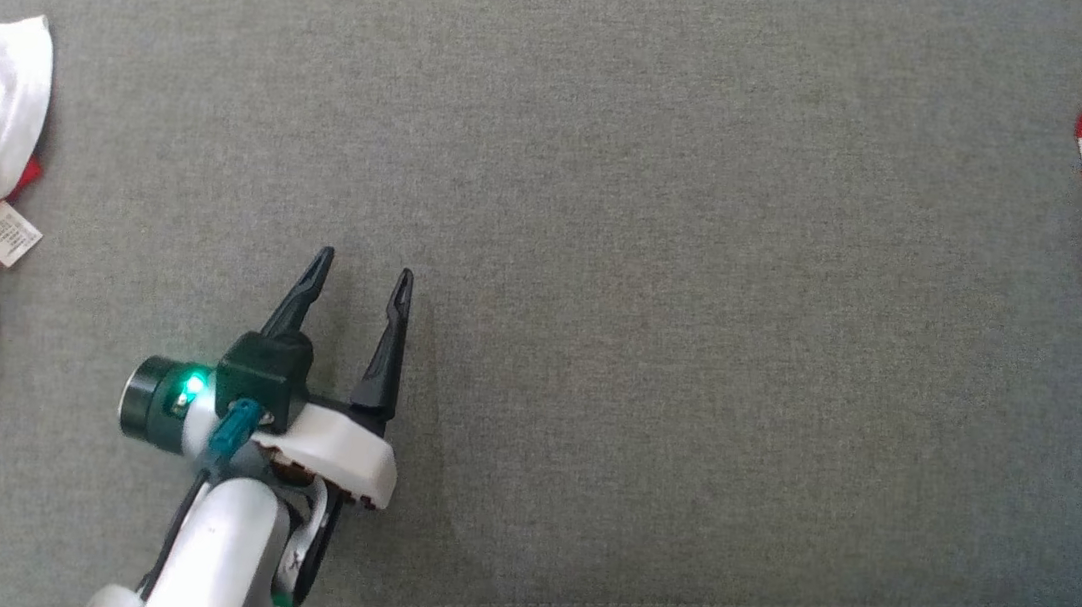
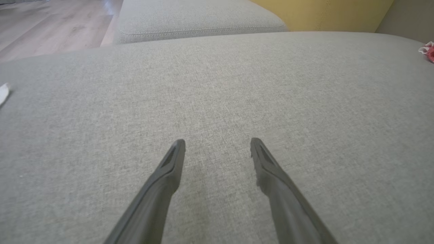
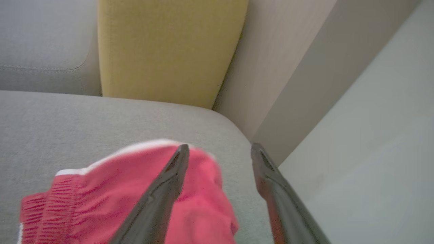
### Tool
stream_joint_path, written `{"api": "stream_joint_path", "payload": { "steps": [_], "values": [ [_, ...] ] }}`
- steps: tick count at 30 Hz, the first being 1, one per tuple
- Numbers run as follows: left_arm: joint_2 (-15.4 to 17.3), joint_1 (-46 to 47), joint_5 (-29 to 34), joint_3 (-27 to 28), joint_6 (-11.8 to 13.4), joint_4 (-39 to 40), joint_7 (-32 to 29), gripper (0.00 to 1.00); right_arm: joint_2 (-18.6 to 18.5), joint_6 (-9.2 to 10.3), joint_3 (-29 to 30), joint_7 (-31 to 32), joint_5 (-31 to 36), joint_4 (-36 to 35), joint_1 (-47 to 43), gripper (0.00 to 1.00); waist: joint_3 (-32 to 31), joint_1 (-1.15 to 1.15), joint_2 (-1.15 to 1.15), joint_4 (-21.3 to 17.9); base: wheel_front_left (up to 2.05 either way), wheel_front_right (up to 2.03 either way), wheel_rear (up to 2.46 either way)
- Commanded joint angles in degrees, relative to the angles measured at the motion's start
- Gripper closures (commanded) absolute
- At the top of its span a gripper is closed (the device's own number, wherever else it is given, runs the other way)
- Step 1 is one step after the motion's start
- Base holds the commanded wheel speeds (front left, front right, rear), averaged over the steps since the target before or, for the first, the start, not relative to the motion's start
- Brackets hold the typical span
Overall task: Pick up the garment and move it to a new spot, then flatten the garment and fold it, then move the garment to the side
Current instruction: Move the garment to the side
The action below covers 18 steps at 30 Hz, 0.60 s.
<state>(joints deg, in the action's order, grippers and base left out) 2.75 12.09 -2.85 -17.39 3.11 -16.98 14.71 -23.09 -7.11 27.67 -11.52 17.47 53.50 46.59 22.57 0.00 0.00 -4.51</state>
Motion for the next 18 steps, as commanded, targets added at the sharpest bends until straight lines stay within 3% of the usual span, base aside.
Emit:
{"api": "stream_joint_path", "payload": {
  "steps": [1,5,8,18],
  "values": [
    [0.34,0.94,0.03,2.05,0.37,1.68,0.29,0.0,-1.56,-0.37,0.51,-1.03,0.86,-2.3,0.09,0.0,-0.49,0.0,0.0,-0.03,0.0,0.0,0.0],
    [0.3,0.8,-0.21,2.34,0.74,1.73,0.29,0.0,-0.15,-0.37,2.04,-2.35,1.75,-4.08,-0.18,0.0,-1.38,0.0,0.0,0.05,0.0,0.0,0.0],
    [0.26,0.49,-0.52,2.79,1.19,1.62,0.29,0.0,3.25,-0.37,0.39,-3.15,1.11,-6.2,-0.33,0.0,-2.58,0.0,0.0,0.42,0.0,0.0,0.0],
    [0.16,-0.61,-2.05,4.49,2.93,1.22,0.29,0.0,14.97,-0.37,-14.34,-3.46,-9.84,-19.96,-8.98,0.0,-6.78,0.0,0.0,4.84,0.0,0.0,0.0]
  ]
}}
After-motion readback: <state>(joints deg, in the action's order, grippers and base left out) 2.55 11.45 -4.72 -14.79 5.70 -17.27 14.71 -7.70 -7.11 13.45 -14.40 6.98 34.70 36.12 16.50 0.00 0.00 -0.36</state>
